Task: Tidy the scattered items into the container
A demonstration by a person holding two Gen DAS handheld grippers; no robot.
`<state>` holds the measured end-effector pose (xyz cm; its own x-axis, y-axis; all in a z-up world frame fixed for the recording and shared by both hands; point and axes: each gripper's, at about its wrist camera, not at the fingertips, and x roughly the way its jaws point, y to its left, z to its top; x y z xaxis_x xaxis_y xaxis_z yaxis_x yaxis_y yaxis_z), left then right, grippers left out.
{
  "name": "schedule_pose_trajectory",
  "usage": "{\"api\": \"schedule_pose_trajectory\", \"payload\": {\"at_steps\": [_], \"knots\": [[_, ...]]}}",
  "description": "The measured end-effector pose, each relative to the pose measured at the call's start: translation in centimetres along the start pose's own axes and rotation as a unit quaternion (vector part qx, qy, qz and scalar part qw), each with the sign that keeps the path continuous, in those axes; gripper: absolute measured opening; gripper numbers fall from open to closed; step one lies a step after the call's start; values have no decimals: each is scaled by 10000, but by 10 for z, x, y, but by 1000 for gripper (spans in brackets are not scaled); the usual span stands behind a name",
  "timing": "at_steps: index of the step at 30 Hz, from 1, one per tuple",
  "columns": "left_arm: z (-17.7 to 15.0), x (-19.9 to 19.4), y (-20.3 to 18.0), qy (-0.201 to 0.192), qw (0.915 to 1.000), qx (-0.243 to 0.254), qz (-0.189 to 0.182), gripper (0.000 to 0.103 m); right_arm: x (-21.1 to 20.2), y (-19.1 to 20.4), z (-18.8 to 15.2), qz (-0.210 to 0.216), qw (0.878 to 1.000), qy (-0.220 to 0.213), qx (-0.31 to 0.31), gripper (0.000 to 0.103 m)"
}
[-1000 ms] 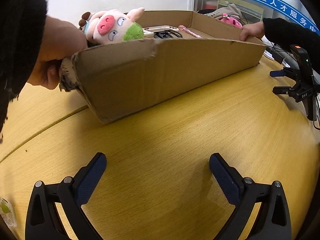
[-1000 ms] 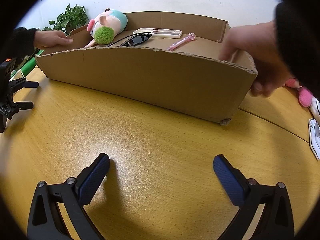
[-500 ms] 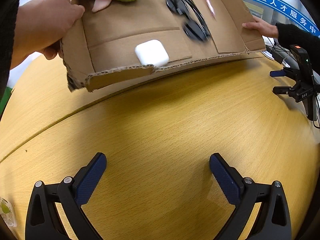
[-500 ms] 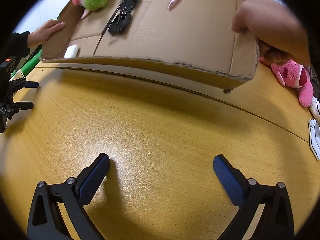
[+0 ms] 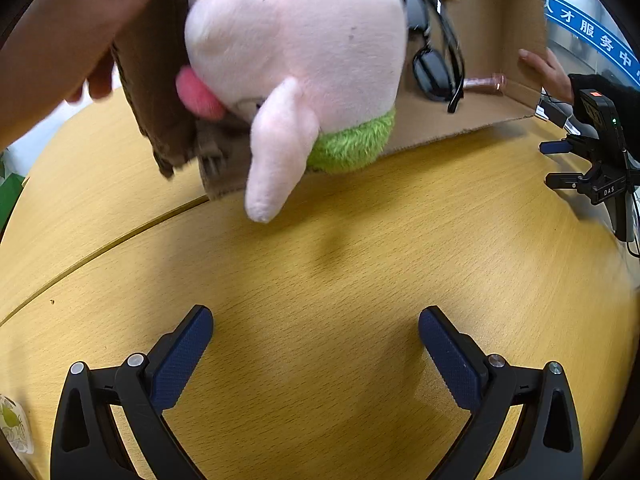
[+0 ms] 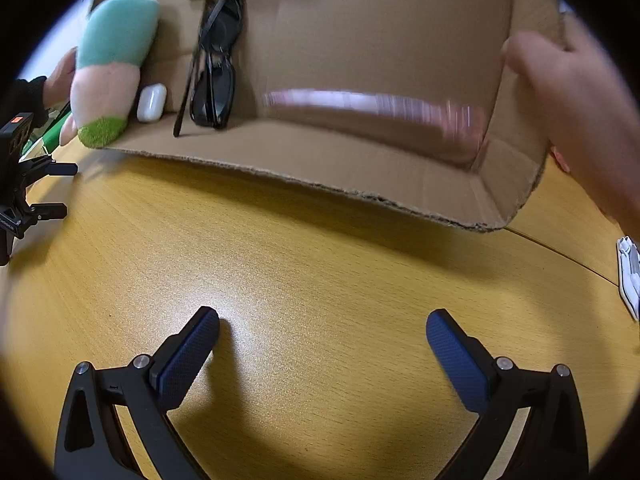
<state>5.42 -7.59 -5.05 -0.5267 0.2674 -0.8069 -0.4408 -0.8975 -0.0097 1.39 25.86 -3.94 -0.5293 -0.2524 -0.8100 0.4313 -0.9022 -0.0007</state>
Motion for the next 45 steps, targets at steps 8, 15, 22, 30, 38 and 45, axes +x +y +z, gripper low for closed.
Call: {"api": "schedule_pose_trajectory", "payload": {"at_steps": [8,15,22,30,38,45], "knots": [[0,0,0,1,10000,5,1,103,0,0,0,0,10000,-1,-1,103],[3,2,-2,6,10000,20,-9,103,-1,0,-1,-1,10000,-4,-1,103],[1,-3,-3,6,10000,30,-15,103,-3,-1,-1,4,10000,-6,-14,103],[0,-5,-4,7,10000,30,-21,103,-4,-2,-2,4,10000,-6,-14,103],[0,-8,-8,10,9999,113,-80,103,-4,-2,-1,4,10000,-6,-15,103],[-2,-7,0,10,9998,147,-118,103,-4,-2,-1,4,10000,-6,-15,103]]}}
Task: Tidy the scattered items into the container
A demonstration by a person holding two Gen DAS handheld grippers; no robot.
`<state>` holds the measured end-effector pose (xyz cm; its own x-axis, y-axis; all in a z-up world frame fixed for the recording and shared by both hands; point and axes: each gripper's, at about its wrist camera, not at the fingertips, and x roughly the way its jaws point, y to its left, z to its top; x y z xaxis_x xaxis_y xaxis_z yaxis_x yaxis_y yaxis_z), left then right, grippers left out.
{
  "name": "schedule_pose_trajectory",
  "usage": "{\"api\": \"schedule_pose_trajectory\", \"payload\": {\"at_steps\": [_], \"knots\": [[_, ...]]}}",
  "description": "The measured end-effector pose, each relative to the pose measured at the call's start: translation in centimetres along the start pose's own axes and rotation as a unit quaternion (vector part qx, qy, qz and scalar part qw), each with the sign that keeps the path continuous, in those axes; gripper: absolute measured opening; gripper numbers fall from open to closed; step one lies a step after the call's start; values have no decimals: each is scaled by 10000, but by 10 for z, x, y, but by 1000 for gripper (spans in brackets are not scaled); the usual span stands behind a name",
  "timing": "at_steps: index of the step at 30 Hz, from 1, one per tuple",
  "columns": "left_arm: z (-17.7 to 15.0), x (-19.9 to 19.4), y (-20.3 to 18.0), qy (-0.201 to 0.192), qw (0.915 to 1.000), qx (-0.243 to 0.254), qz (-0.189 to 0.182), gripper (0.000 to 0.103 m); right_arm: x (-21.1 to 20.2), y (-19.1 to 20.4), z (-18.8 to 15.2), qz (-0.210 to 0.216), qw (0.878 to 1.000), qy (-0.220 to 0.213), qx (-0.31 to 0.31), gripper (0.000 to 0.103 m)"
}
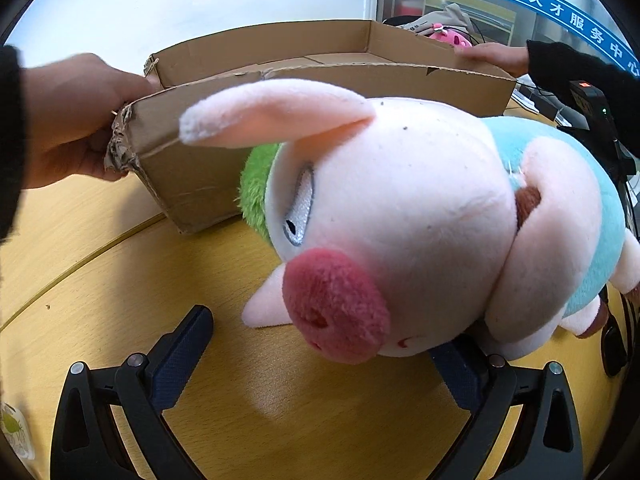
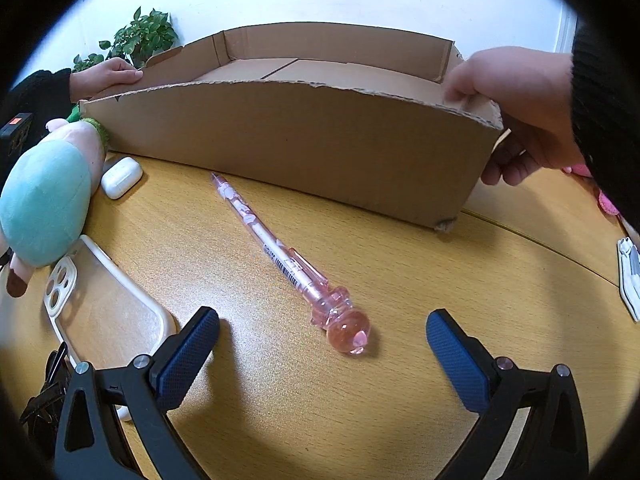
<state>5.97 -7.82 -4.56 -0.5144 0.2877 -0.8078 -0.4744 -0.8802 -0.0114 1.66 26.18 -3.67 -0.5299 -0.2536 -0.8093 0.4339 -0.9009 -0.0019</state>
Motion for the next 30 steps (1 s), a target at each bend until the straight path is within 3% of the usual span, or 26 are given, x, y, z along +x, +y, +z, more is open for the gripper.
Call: {"api": "schedule_pose_trajectory", "payload": {"at_steps": [21,30], "knots": [[-5,-3,3,-3,9998,-145,116,103,0,0,0,-3,10000,-2,-3,103],[-5,-1,-8,2,9994,-257,238,103,-8,14,-7,-265,9985,115,471,102]]}}
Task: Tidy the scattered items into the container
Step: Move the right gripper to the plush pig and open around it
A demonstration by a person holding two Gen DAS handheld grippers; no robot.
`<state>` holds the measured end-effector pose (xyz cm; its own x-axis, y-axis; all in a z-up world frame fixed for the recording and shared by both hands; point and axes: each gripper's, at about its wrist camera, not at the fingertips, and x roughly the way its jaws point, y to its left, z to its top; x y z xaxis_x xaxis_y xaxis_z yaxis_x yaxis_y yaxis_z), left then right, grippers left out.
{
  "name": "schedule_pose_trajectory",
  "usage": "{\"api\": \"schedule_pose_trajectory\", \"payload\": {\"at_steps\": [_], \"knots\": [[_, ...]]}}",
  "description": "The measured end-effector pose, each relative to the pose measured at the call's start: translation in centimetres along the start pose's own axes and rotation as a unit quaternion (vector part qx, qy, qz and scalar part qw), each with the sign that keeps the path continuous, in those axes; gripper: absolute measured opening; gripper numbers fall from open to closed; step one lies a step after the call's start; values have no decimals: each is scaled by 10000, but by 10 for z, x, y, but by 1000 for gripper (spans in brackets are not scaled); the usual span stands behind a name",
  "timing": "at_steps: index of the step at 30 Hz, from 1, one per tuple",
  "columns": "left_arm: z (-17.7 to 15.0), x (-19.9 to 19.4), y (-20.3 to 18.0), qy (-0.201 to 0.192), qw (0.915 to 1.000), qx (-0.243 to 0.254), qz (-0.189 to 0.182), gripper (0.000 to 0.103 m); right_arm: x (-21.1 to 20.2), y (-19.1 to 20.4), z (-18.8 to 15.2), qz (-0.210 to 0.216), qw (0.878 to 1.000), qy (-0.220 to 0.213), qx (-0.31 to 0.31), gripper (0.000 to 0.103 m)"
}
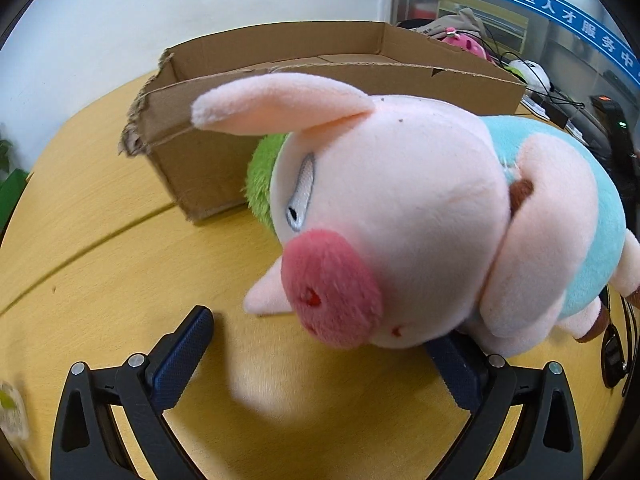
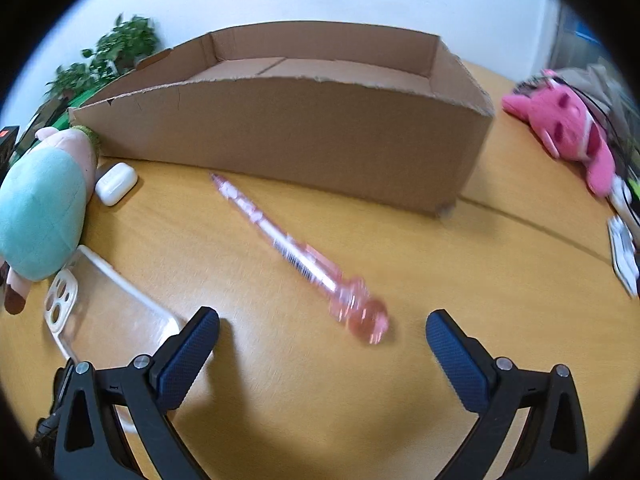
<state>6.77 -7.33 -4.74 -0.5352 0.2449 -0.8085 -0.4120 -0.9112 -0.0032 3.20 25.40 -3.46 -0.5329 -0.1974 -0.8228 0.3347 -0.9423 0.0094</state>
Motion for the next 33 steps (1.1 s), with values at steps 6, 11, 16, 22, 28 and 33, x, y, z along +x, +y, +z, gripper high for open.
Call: {"api": "schedule_pose_trajectory", "payload": {"at_steps": [6,11,16,22,28,33], "knots": [[-3,-49,-18,-376,9961,-264,752,103,-65,20,5,-126,9961,-735,480,102],[14,-101,-31,-1105,9913,-652,279,103,-102,52,29,-147,9917,-1244,279,102],[23,-115,-25,-1317,9820,-1333,-220,103,-113,80,43,116,9910,-1331,111,102],[25,-89,-20,-947,9717,-2133,-372,103,-110,109,44,250,9924,-1202,-93,102],[18,-81,-12,-840,9582,-2672,-587,103,-108,128,42,441,9923,-1121,-299,102],[21,-74,-13,-776,9552,-2770,-691,103,-104,132,45,583,9918,-1080,-346,102]]}}
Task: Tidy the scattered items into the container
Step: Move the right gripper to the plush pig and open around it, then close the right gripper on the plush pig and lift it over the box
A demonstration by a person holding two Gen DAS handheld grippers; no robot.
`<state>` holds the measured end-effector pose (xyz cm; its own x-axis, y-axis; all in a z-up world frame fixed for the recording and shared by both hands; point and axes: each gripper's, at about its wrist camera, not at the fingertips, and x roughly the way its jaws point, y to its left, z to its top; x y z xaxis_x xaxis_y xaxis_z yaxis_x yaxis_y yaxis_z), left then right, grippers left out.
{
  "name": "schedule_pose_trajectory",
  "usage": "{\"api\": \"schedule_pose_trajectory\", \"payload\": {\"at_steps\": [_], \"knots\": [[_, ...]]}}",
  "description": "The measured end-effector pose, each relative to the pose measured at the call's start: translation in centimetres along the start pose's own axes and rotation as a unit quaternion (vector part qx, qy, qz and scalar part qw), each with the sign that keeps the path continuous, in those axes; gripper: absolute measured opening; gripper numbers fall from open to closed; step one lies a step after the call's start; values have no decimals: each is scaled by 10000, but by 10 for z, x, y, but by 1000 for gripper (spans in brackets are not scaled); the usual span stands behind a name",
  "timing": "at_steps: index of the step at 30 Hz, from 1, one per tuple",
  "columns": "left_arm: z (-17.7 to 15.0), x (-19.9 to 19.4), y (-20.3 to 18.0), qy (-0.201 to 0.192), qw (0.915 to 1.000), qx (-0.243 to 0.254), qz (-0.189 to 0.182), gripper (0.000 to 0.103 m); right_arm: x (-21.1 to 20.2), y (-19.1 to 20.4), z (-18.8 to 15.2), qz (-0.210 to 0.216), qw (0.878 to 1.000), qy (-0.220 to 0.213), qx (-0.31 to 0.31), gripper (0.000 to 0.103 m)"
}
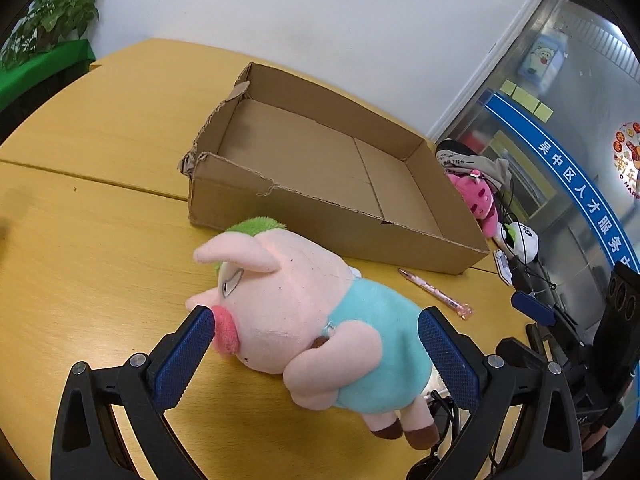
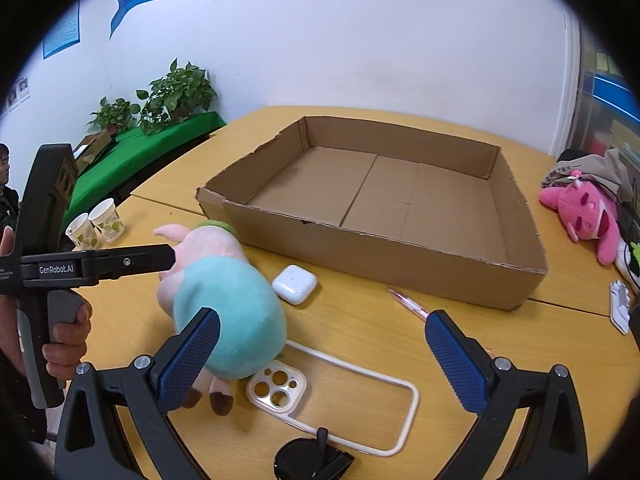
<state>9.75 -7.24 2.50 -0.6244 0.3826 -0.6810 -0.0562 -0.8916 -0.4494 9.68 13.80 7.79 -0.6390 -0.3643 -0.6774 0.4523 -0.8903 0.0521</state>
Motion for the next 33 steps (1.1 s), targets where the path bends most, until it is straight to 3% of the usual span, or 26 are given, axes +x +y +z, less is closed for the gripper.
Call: {"api": "schedule_pose_trajectory", "payload": {"at_steps": [6,19,26,28,29,31,33], "knots": [[3,16,14,270,9986,-372,-251,103,9,5,0,244,9996,127,-56,102],[9,43,29,524,9960,-570,-449,100,51,30,10,720,9958,525,-225,102],[10,44,35,548,9949,-622,-568,83,82,58,10,1063,9886,928,-534,101],[9,43,36,543,9946,-623,-625,80,88,63,6,1161,9857,1080,-576,95],[9,42,37,538,9945,-627,-645,79,90,66,5,1235,9838,1148,-611,87],[8,40,39,525,9941,-665,-684,75,90,72,2,1130,9841,1145,-752,86],[8,36,39,486,9941,-662,-709,64,87,77,-1,1073,9836,1146,-892,81]]}}
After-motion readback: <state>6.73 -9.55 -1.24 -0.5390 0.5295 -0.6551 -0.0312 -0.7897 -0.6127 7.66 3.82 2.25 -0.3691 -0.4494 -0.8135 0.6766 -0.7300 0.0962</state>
